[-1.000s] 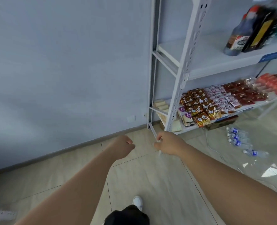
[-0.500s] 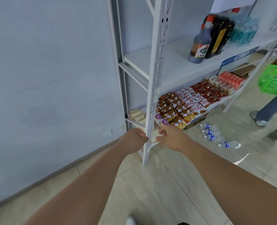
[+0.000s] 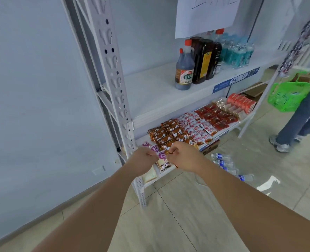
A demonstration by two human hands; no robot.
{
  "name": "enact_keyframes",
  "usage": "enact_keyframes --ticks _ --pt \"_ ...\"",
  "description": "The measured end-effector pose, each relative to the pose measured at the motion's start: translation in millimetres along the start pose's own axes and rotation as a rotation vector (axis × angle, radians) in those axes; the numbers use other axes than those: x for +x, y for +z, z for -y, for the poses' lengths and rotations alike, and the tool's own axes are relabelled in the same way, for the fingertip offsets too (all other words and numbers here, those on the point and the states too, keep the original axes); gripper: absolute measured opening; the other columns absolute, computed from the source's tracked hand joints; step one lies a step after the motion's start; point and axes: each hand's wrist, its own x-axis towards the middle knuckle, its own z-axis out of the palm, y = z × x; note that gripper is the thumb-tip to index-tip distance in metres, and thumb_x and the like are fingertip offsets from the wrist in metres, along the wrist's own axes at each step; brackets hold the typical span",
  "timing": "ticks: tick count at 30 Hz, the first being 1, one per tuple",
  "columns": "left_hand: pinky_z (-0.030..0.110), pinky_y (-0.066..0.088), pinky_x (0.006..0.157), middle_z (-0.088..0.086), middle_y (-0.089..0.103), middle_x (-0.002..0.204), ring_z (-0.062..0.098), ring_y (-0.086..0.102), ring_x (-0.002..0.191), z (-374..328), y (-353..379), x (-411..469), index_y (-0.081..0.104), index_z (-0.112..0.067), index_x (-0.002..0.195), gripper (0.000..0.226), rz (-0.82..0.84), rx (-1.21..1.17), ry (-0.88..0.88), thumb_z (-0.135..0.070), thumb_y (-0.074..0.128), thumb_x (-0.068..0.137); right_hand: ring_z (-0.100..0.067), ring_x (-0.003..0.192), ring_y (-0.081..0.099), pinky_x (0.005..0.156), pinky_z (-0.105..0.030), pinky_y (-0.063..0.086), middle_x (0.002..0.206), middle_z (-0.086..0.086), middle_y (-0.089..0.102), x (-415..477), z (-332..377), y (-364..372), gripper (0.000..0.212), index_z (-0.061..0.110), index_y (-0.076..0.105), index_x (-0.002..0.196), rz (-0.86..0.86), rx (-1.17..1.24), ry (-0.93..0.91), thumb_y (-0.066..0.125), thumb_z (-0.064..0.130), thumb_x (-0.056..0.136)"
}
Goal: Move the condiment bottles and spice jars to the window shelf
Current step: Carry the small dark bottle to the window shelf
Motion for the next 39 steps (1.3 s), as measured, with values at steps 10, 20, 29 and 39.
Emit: enact_keyframes --ticks 10,20,29,39 --pt "0.024 0.049 0.065 0.0 0.075 0.093 0.013 0.063 0.07 -86 34 56 0.07 -0.031 0.081 0.015 -0.165 -0.167 -0.034 -0.028 0.064 0.095 -0.015 0.094 0.065 0.091 -0.044 0.057 0.116 0.004 0.066 46 -62 -95 0.04 0.024 0.059 0.127 -0.005 -0.067 -0.086 0.064 0.047 0.095" --pt "0.02 0.048 0.063 -0.013 0.068 0.091 0.005 0.061 0.073 -141 11 148 0.069 -0.024 0.105 0.012 -0.355 -0.22 0.024 -0.031 0.066 0.096 -0.019 0.103 0.063 0.092 -0.041 0.055 0.118 0.002 0.066 135 -73 -153 0.04 0.023 0.059 0.127 -0.042 -0.061 -0.13 0.064 0.045 0.095" --pt "0.028 0.05 0.081 -0.006 0.069 0.111 0.014 0.064 0.095 -201 12 238 0.068 -0.019 0.119 0.034 -0.423 -0.291 0.041 -0.038 0.072 0.091 -0.017 0.102 0.063 0.087 -0.034 0.05 0.121 0.003 0.064 206 -90 -206 0.043 0.022 0.056 0.13 -0.149 0.136 -0.104 0.067 0.044 0.094" --pt "0.032 0.055 0.095 -0.001 0.051 0.146 0.021 0.056 0.128 -247 -3 324 0.03 -0.018 0.155 0.102 -0.551 -0.474 0.041 -0.03 0.091 0.074 -0.018 0.122 0.058 0.096 -0.033 0.045 0.131 0.005 0.061 272 -97 -250 0.04 0.029 0.051 0.124 -0.042 0.306 -0.262 0.072 0.041 0.093"
